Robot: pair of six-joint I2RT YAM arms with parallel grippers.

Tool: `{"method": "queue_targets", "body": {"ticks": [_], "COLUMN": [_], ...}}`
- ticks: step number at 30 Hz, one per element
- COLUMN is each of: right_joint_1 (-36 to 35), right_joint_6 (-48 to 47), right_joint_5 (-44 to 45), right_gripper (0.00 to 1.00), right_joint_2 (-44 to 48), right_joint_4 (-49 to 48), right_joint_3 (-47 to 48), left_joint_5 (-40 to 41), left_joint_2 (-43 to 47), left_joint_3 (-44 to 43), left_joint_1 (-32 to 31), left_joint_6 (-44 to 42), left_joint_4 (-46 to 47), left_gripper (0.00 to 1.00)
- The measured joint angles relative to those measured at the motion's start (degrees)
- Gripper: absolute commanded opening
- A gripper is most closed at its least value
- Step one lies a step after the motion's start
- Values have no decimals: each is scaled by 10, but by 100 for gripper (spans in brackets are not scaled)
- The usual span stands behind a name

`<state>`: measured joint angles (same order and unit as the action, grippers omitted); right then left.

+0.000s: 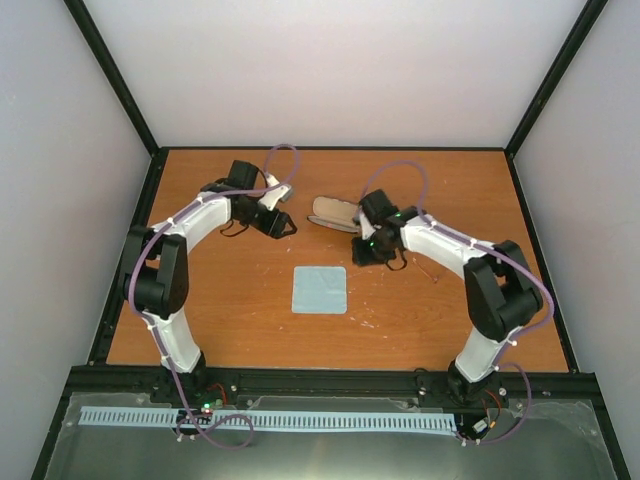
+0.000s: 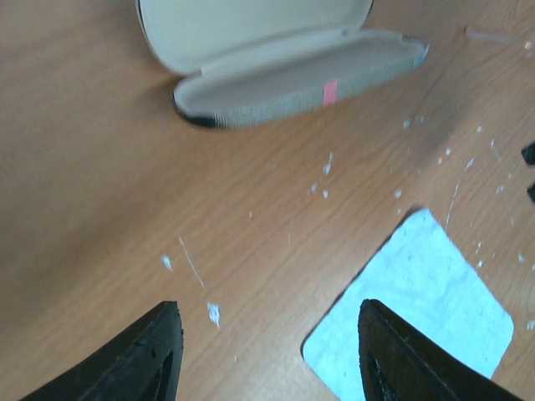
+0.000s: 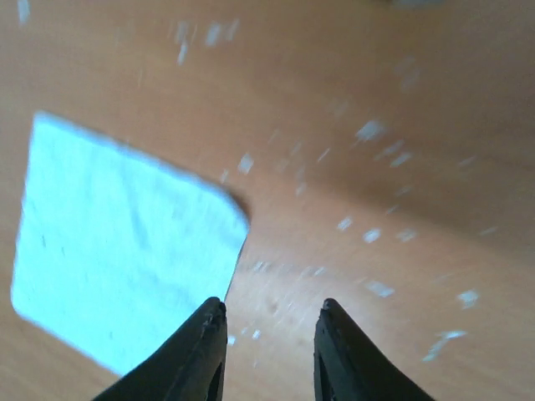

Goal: Organize the sunglasses
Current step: Adjust the sunglasses case at the center of the board, then fold the glasses cleaning cloth at the center of the board.

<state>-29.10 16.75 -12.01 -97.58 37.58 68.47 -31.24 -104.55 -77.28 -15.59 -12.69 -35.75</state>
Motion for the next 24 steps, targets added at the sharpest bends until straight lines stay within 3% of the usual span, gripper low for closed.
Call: {"method": "queue_targets", "body": {"ticks": [6, 24], "right_joint_1": [-77, -90], "right_joint_6": [1, -17], "right_joint_5": [-6, 62], "right_gripper": [30, 35], "right_joint_2": [-21, -131], "right_joint_4": [38, 43], "right_joint_3": [-11, 78], "left_joint_5": [3, 4], "left_joint_2": [13, 28], "left_joint_3": [60, 87], "left_joint_1": [0, 0], "left_joint_6": [-1, 4], "left_joint_4": [4, 34], "left_gripper": [58, 58]}}
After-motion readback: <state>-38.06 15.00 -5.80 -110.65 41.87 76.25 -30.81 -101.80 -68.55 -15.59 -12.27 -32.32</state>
